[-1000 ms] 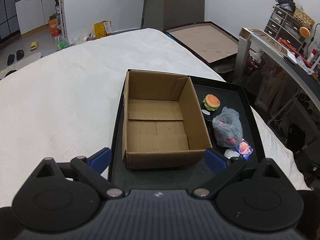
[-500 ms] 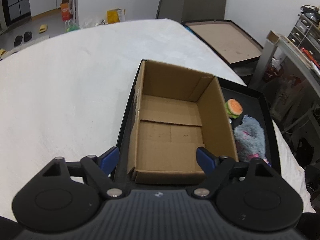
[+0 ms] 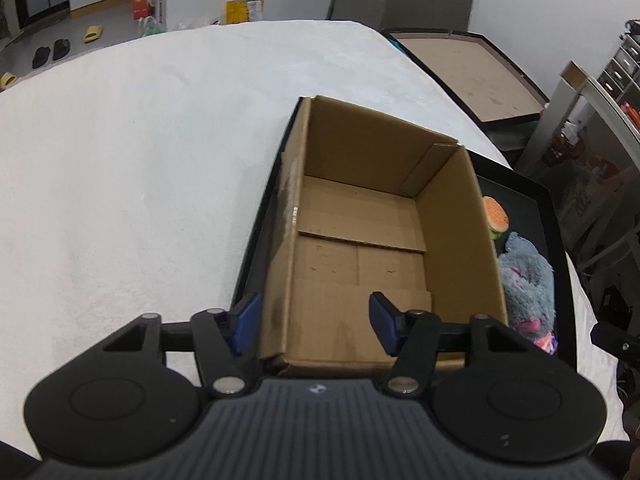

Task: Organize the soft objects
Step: 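Move the right gripper down onto the grey plush mouse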

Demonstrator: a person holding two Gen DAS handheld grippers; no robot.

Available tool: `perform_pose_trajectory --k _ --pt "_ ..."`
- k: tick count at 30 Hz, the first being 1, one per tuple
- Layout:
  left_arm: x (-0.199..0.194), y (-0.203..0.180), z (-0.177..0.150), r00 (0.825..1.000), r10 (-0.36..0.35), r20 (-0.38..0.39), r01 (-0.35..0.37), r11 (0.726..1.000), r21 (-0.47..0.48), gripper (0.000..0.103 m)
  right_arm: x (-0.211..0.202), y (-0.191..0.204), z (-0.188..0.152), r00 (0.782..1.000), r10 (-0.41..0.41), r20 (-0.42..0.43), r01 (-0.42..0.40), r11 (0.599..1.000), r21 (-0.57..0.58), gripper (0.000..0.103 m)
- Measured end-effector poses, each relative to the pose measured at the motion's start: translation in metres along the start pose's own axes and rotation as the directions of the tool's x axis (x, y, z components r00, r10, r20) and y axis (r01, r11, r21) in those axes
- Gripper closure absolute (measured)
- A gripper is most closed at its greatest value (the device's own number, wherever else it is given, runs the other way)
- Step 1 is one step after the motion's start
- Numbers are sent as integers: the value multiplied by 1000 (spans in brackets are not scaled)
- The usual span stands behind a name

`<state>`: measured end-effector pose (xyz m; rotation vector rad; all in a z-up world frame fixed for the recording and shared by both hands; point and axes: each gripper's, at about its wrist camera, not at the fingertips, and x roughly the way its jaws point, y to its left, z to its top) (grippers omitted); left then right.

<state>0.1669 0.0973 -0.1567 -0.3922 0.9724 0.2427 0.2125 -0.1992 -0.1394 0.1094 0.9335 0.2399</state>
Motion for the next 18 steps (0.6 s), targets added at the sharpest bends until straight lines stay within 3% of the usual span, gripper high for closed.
perform_pose_trajectory --k 8,18 --pt "8 9 4 1000 14 -9 -14 999 -32 66 29 17 4 999 2 -45 -3 999 -34 3" --pt "18 13 5 1000 24 -15 -25 999 -48 83 69 29 10 995 -64 -82 57 995 -81 9"
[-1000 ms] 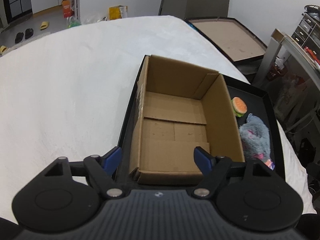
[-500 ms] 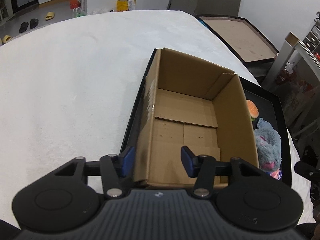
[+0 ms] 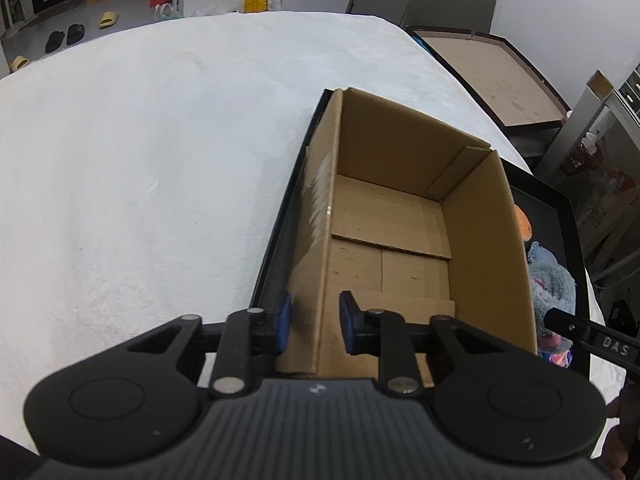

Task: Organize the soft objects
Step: 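Move the right gripper down onto the grey plush mouse, then close the right gripper on the grey plush mouse and lift it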

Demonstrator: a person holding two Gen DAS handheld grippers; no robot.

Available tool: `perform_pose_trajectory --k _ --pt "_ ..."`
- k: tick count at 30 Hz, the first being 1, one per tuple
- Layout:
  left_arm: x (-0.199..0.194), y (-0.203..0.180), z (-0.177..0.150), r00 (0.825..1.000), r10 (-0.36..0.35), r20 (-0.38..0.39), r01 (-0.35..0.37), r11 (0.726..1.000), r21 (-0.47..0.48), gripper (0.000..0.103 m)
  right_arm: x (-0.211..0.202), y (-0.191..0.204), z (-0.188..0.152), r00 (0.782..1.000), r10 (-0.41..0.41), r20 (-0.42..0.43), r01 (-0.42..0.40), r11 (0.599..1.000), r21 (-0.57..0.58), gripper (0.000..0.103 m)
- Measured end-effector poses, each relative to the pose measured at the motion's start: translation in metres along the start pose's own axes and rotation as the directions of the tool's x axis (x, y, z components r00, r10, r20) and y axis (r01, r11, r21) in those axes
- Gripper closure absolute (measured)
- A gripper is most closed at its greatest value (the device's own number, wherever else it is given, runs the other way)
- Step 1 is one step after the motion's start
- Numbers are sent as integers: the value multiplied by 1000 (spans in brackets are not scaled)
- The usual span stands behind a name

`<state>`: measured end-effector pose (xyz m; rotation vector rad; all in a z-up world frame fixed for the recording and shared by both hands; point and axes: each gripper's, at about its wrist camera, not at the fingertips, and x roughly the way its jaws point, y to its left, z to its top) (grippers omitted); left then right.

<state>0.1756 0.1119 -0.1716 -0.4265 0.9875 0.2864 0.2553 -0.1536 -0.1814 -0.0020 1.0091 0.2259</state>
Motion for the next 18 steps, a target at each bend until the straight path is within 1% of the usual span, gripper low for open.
perform_pose_trajectory --k 2,5,6,7,9,10,12,15,18 --pt "3 1 1 1000 8 -1 -8 1000 -2 88 8 4 2 1000 -10 -9 10 1000 -14 9" --pt "6 3 1 1000 21 -4 -21 1000 -5 89 20 8 5 999 -36 -18 36 998 -45 11" --pt "6 4 1 1000 21 -3 -21 1000 -8 89 24 9 5 999 -42 -24 41 998 -53 15" --pt "7 5 1 1000 19 0 -19 1000 -10 89 28 10 6 999 -44 -28 42 998 -55 24" --pt "7 5 1 1000 20 6 -20 1000 -9 89 33 8 5 998 -58 -32 56 997 -49 35" --pt "6 5 1 1000 20 10 -20 1000 -5 89 32 8 4 998 -52 -22 51 998 -47 40" --pt "5 4 1 1000 18 17 -18 1000 4 89 26 7 4 999 -40 -8 39 998 -56 44" --pt "4 3 1 1000 10 12 -10 1000 9 89 19 5 3 1000 -20 -9 20 998 -57 47" --pt "2 6 -1 1000 4 11 -4 1000 8 89 9 5 1 1000 -12 0 12 998 -56 47"
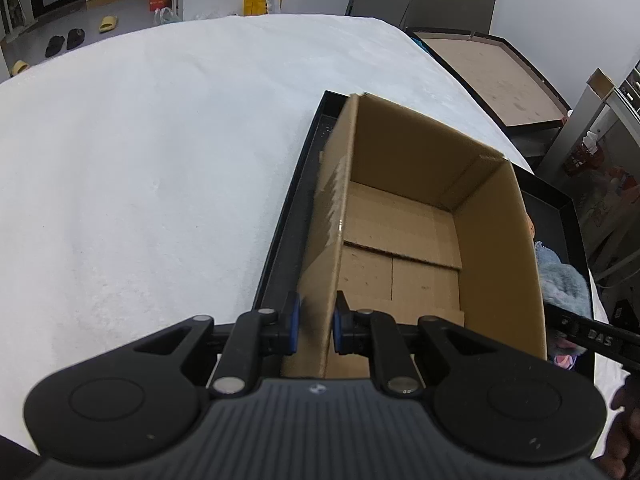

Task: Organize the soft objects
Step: 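Close the right gripper on the grey plush mouse and lift it, then carry the mouse into the cardboard box and open the right gripper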

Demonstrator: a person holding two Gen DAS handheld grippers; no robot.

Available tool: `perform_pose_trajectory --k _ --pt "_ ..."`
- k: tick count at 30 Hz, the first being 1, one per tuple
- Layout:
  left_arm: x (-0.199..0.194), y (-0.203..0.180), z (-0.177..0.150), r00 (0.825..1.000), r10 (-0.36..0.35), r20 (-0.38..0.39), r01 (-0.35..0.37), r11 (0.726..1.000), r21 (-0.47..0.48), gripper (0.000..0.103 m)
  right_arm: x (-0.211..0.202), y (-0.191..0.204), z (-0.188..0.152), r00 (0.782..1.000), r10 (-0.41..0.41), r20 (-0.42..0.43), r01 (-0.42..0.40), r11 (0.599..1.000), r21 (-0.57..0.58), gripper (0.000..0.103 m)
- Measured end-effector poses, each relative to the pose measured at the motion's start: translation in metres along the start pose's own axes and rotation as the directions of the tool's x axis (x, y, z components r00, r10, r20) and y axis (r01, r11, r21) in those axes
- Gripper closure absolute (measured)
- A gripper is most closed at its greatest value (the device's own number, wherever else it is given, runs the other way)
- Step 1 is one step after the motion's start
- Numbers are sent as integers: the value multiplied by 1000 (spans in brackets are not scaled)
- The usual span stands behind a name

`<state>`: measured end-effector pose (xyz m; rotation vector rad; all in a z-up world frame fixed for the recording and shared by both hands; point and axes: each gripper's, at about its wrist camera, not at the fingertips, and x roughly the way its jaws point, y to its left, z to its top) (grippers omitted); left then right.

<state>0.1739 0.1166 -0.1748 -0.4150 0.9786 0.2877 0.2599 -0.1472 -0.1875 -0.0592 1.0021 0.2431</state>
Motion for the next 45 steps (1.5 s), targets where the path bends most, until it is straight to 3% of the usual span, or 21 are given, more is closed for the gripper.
perform_pose_trajectory --k 18,32,45 --pt "0 3 4 1000 -11 -15 11 1000 -26 87 -49 29 15 997 11 78 -5 998 -70 47" --pt "3 12 3 996 -74 -49 72 996 -53 86 -68 83 36 990 34 138 -9 985 -175 47" --pt "2 22 5 993 -109 -54 104 991 -82 85 -64 136 46 987 89 137 -51 964 -260 44"
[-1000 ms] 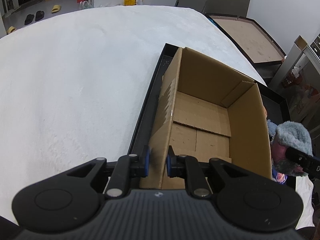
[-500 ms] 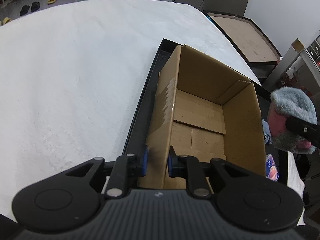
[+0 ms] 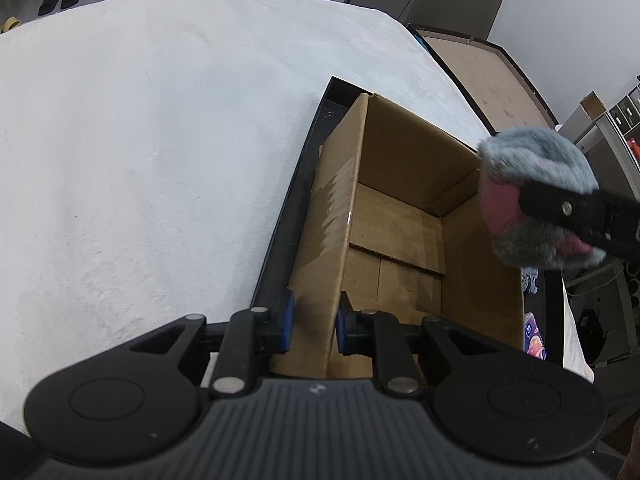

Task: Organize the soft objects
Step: 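Carry the mouse into the cardboard box and open the right gripper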

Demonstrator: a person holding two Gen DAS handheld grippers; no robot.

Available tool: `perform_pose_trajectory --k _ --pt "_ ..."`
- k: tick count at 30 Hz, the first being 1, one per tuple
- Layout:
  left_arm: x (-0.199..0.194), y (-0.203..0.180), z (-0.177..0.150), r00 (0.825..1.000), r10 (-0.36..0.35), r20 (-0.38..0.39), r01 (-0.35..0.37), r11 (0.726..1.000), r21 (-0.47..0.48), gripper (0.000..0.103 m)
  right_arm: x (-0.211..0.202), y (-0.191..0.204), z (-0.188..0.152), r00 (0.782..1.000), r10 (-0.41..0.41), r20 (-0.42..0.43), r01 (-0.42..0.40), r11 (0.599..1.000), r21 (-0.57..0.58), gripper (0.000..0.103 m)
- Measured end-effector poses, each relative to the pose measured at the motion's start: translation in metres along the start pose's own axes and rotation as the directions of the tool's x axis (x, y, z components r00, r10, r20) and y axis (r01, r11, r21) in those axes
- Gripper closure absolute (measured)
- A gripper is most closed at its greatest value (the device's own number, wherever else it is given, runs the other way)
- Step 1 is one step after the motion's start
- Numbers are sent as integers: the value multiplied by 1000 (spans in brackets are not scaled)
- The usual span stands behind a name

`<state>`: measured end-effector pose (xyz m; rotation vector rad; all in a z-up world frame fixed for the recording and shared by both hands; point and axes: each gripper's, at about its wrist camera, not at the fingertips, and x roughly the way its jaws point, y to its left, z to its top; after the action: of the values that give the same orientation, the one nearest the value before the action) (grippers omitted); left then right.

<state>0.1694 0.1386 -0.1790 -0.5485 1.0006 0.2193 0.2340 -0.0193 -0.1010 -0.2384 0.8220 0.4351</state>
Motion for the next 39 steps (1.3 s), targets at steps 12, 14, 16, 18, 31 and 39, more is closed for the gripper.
perform_pose_trajectory --k 12,14,16,18,31,39 --pt "-1 3 1 1000 -5 3 5 1000 -12 84 -11 1 -4 999 -41 14 41 999 -19 14" --pt "-2 2 1 1000 -4 13 4 1000 -9 84 -14 -6 -9 999 -48 11 48 999 3 14" --pt "-3 0 0 1000 1 16 -1 1000 -5 84 -17 -13 -14 998 -56 7 56 998 23 14" --pt "-3 0 -1 1000 9 15 -9 1000 -7 83 -19 -20 -19 998 -68 2 68 997 38 13" --pt "-7 -10 -2 998 53 25 -53 998 34 49 -29 -64 -47 995 -102 -18 104 987 124 12" --pt "-11 -19 -6 996 78 45 -82 994 78 39 -28 -85 -58 995 -98 -26 101 982 157 11"
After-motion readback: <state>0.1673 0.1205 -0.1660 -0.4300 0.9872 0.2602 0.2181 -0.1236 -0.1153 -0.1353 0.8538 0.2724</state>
